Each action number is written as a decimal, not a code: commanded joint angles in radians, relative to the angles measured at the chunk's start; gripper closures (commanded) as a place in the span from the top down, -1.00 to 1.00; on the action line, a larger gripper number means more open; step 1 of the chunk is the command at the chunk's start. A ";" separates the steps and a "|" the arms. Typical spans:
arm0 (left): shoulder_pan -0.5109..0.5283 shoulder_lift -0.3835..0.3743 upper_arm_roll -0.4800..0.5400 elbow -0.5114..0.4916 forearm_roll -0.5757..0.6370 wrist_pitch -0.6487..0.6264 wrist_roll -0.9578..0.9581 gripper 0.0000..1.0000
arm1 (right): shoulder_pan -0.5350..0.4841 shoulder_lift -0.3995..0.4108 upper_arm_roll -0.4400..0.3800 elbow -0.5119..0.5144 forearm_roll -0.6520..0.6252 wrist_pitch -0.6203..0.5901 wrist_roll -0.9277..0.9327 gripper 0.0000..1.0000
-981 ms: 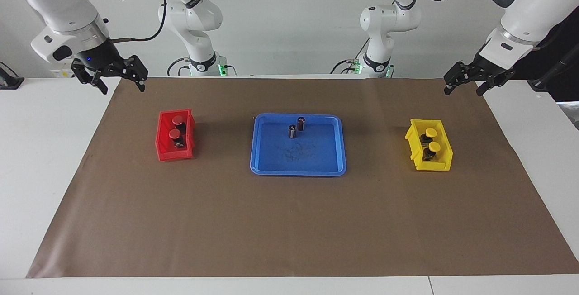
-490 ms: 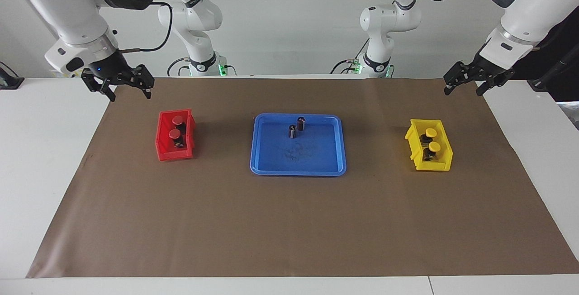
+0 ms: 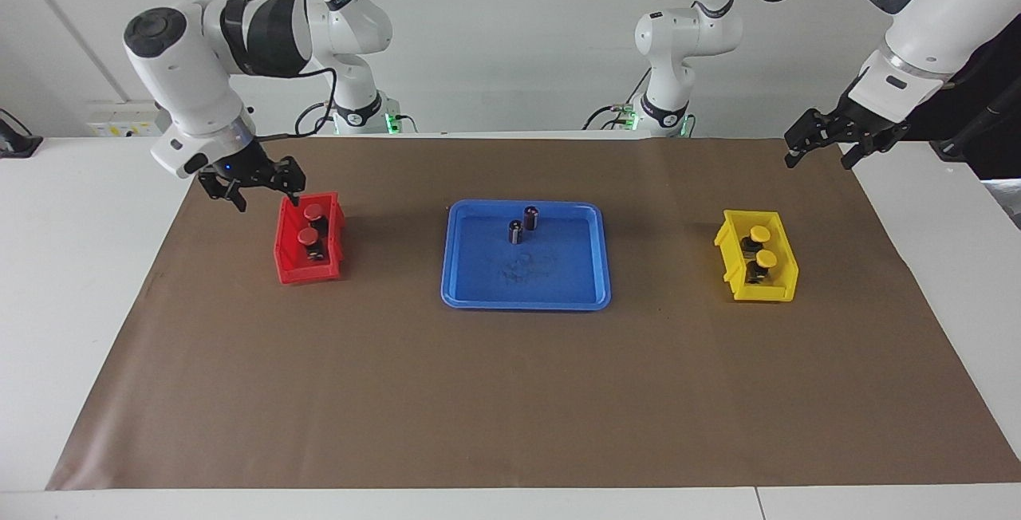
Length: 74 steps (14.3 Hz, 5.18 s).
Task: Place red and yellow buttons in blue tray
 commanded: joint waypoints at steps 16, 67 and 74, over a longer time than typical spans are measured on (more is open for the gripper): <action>0.003 -0.063 0.001 -0.112 0.001 0.048 0.009 1.00 | 0.006 0.032 0.001 -0.226 0.031 0.274 -0.058 0.34; 0.077 -0.040 0.003 -0.715 0.041 0.736 0.066 -0.88 | 0.659 0.443 0.010 0.298 0.015 0.215 0.761 -0.59; 0.045 -0.069 -0.006 -0.419 0.041 0.305 -0.033 -0.97 | 0.646 0.416 0.007 0.332 0.015 0.202 0.742 0.99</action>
